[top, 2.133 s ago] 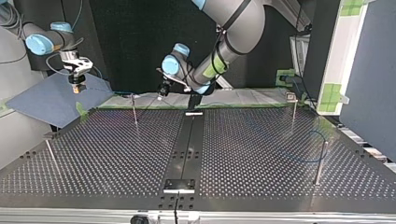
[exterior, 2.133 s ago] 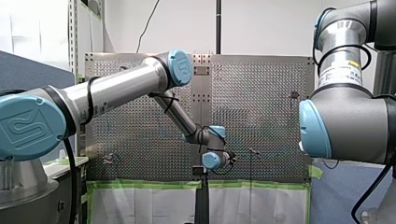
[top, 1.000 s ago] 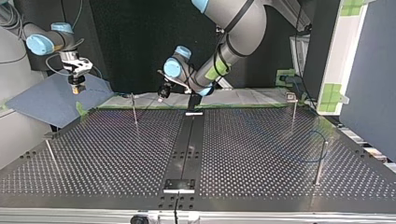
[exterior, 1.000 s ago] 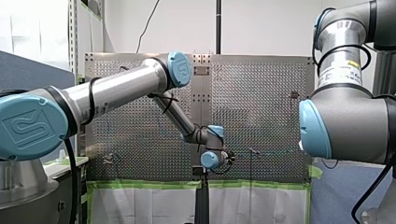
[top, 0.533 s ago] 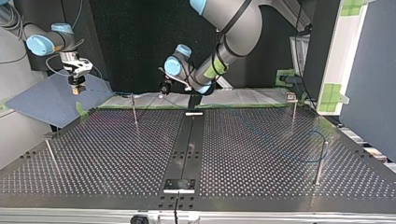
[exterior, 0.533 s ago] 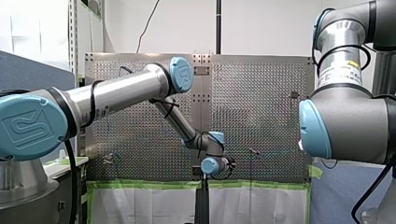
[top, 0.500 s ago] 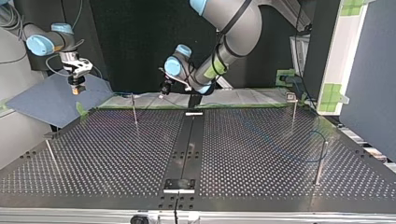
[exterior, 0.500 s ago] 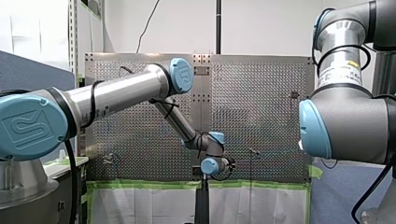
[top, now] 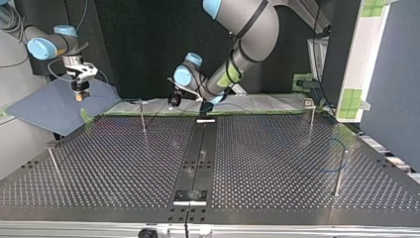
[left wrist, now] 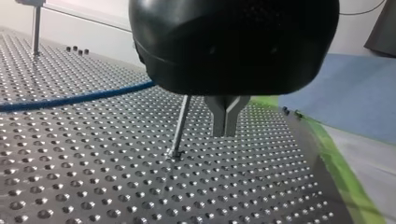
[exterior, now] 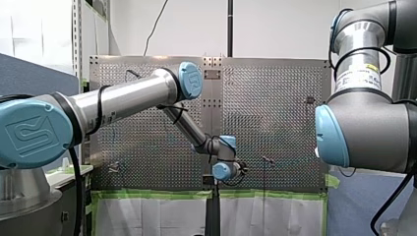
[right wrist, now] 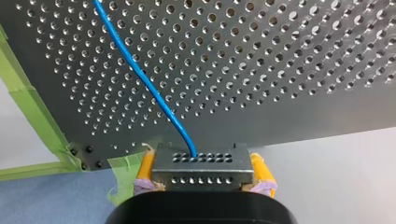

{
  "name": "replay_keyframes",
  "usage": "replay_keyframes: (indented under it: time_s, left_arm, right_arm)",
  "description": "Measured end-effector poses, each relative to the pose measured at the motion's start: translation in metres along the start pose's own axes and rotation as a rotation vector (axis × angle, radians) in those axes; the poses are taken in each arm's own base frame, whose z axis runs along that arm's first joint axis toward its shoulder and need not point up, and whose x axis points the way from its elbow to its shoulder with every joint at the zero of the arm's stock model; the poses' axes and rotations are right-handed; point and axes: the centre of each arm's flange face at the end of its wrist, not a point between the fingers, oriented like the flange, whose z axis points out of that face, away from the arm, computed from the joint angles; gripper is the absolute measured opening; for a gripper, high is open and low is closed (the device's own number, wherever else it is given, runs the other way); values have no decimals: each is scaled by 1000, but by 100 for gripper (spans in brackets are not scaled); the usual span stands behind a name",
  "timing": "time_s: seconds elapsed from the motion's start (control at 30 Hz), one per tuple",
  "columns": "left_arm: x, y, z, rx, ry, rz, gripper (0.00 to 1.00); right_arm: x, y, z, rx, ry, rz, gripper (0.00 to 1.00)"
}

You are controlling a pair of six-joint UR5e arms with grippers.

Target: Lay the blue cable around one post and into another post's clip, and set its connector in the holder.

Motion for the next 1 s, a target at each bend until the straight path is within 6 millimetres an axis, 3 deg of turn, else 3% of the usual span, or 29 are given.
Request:
replay_keyframes:
  time_s: [0.23, 0.4, 0.47, 0.5, 0.57, 0.6, 0.67, 1.0]
  left_arm:
    - [-8, 1, 6, -4, -5, 4, 20]
    - [-3, 2, 0, -25, 24, 39, 27]
    - [3, 4, -5, -39, 42, 61, 36]
    - [6, 5, -8, -44, 50, 71, 36]
    - [14, 6, -15, -52, 68, 93, 50]
    - [17, 6, -18, -53, 76, 103, 50]
    - [21, 5, -24, -54, 89, 125, 61]
    - [11, -20, -54, -48, 108, 224, 61]
  right_arm:
    - [1, -4, 3, 12, 6, -5, 0]
    - [2, -7, 5, 18, 3, -8, 0]
    - [1, -8, 5, 19, 2, -8, 0]
    - [1, -8, 5, 19, 2, -8, 0]
    - [1, -9, 5, 20, 1, -9, 0]
    - [1, -9, 5, 20, 1, -9, 0]
    - [1, -9, 5, 21, 0, -10, 0]
    - [0, -11, 5, 24, -3, -9, 0]
